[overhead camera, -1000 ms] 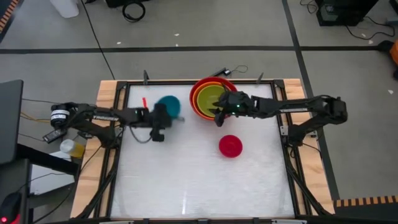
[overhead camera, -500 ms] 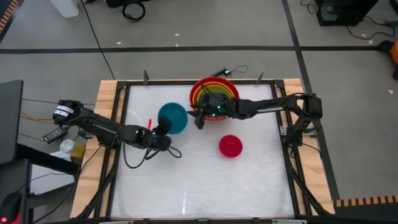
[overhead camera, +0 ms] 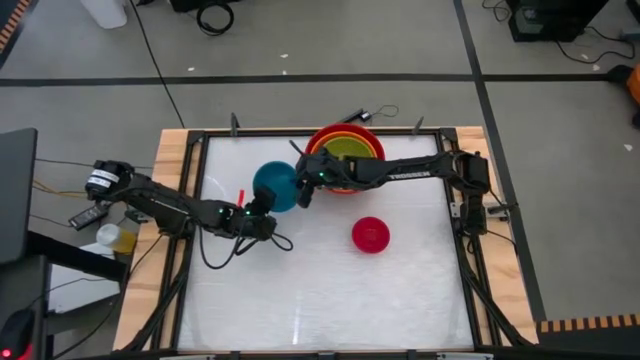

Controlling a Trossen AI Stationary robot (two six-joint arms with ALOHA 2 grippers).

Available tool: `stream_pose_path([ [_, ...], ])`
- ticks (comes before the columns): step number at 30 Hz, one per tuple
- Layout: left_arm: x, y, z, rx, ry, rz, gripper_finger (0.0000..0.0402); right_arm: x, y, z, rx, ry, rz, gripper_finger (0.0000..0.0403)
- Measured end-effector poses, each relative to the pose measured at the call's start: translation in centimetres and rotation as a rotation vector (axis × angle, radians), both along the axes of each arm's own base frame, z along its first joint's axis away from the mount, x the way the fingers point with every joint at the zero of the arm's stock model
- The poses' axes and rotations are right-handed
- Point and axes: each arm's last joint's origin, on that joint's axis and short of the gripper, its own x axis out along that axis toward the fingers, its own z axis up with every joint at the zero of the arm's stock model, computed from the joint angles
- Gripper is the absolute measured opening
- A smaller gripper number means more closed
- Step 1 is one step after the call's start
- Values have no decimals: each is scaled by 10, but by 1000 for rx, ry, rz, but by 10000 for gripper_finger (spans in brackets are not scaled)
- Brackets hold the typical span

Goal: Nest bowls inside each other
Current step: Stack the blue bowl on top of the green bowl

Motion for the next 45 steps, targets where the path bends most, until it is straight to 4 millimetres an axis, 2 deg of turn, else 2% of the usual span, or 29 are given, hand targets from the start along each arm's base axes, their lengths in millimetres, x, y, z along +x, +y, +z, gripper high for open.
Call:
stream_pose_path([
  [3, 1, 0, 0, -7, -17, 10, 11, 0, 0, 0, 3, 7, -1, 182],
  [5, 1, 0, 1, -26, -39, 20, 13, -1, -1, -1, 1, 25, -12, 162],
  [7, 2, -1, 1, -50, -73, 36, 21, -3, -3, 0, 0, 41, -26, 120],
  [10, 9, -3, 6, -157, -208, 73, 44, -4, -7, 0, 15, 39, -39, 36],
  [11, 11, -4, 7, -187, -255, 83, 54, -5, -8, 0, 14, 40, -35, 30],
  [18, 22, -5, 23, -235, -468, 143, 148, -22, -23, 9, -100, 136, -174, 28],
  [22, 24, -4, 31, -205, -548, 215, 197, -40, -39, 33, -136, 127, -250, 22],
  [24, 23, -4, 32, -218, -561, 231, 215, -52, -45, 51, -149, 95, -283, 22],
  [28, 22, -4, 33, -267, -605, 265, 232, -83, -56, 82, -128, 75, -340, 22],
  [33, 23, -4, 32, -366, -646, 290, 231, -123, -75, 101, -65, 116, -447, 22],
  [36, 23, -4, 32, -397, -669, 310, 231, -143, -89, 89, -6, 192, -536, 22],
  [39, 23, -4, 32, -399, -670, 312, 231, -154, -101, 62, 71, 264, -559, 22],
  [45, 23, -4, 32, -404, -671, 312, 231, -163, -114, 4, 224, 256, -539, 22],
])
